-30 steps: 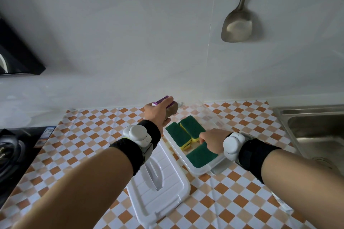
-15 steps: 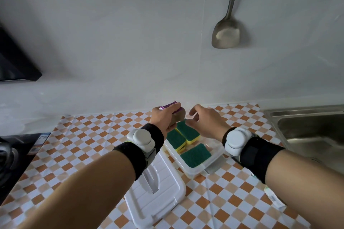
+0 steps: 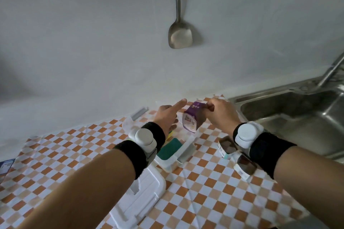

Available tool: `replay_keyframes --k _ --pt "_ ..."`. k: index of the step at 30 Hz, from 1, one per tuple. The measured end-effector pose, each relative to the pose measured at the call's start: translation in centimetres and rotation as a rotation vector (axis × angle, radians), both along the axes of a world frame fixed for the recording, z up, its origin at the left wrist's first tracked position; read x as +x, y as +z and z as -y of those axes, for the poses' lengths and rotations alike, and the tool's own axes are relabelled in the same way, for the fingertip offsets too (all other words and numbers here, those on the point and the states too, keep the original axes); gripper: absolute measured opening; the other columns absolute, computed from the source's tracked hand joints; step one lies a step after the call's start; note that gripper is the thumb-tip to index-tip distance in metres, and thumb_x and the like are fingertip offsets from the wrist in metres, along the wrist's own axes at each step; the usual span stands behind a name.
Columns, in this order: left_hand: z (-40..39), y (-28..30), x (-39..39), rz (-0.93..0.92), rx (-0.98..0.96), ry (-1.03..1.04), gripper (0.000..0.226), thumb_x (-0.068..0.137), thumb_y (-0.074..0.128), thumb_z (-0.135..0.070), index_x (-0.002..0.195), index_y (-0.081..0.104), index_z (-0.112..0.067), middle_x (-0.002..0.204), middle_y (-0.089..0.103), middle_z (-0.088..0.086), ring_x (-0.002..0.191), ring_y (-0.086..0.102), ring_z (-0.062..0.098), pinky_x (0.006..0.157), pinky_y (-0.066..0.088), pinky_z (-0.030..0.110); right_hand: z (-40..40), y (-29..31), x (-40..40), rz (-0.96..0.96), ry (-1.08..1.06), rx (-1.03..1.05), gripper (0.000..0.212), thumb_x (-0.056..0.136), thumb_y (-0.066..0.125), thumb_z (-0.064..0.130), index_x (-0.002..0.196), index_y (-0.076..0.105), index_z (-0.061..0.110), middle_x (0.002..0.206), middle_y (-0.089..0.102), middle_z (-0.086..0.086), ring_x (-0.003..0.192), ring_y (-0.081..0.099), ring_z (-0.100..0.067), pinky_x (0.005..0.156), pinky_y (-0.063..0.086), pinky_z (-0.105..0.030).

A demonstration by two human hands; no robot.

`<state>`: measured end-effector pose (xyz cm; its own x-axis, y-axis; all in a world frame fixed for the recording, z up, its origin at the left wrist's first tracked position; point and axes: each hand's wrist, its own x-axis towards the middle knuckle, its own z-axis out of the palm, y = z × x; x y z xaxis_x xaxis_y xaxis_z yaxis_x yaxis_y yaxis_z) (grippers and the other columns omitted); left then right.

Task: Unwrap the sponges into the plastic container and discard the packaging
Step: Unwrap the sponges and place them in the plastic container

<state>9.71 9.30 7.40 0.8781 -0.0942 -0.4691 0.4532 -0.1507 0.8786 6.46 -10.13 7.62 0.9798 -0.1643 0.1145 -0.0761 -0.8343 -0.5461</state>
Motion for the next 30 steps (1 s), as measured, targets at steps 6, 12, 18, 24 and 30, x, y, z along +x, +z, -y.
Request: replay_keyframes --k 6,12,18,24,30 --pt "4.2 -0.8 -0.7 -0.005 0.014 0.006 0.061 0.082 0.081 -0.060 0.122 0.061 -0.018 0.110 0.067 0.007 0.099 0.066 0.023 0.098 0.058 0.043 5.5 -2.1 -2.7 -0.184 -0.018 -0.140 0.024 0.095 0.055 0.045 0.080 0.063 0.028 0.073 0.065 0.009 0.073 0.066 -0.016 0.062 0.048 -0.025" --pt "6.7 -1.7 -1.5 -0.015 0.026 -0.021 0.071 0.077 0.083 -0.061 0.130 0.060 -0.019 0.117 0.069 0.005 0.101 0.067 0.022 0.097 0.060 0.041 6.9 -5.5 -6.1 -0.374 0.156 -0.295 0.037 0.092 0.059 0.041 0.065 0.061 0.017 0.062 0.061 0.002 0.064 0.063 -0.018 0.069 0.056 -0.034" --pt "6.1 -2.1 -2.2 -0.020 0.030 0.036 0.064 0.083 0.083 -0.053 0.128 0.065 -0.012 0.097 0.061 0.005 0.086 0.059 0.021 0.080 0.055 0.034 5.6 -7.9 -7.4 -0.440 0.197 -0.345 0.032 0.091 0.063 0.046 0.072 0.061 0.019 0.067 0.058 0.005 0.069 0.061 -0.017 0.071 0.057 -0.033" --pt "7.0 -2.5 -3.0 0.013 0.111 0.069 0.057 0.084 0.082 -0.052 0.123 0.063 -0.014 0.101 0.065 0.004 0.087 0.063 0.019 0.090 0.061 0.037 6.3 -8.6 -7.3 -0.457 0.229 -0.272 0.031 0.089 0.066 0.050 0.080 0.070 0.021 0.077 0.069 0.005 0.074 0.065 -0.015 0.062 0.046 -0.026" --pt "10.1 -2.9 -3.7 0.007 0.146 0.033 0.051 0.081 0.084 -0.052 0.114 0.065 -0.018 0.102 0.068 0.004 0.090 0.067 0.020 0.093 0.062 0.041 9.0 -8.1 -7.7 -0.360 0.163 -0.174 0.029 0.094 0.061 0.044 0.091 0.074 0.018 0.086 0.074 0.004 0.078 0.068 -0.016 0.071 0.057 -0.032"
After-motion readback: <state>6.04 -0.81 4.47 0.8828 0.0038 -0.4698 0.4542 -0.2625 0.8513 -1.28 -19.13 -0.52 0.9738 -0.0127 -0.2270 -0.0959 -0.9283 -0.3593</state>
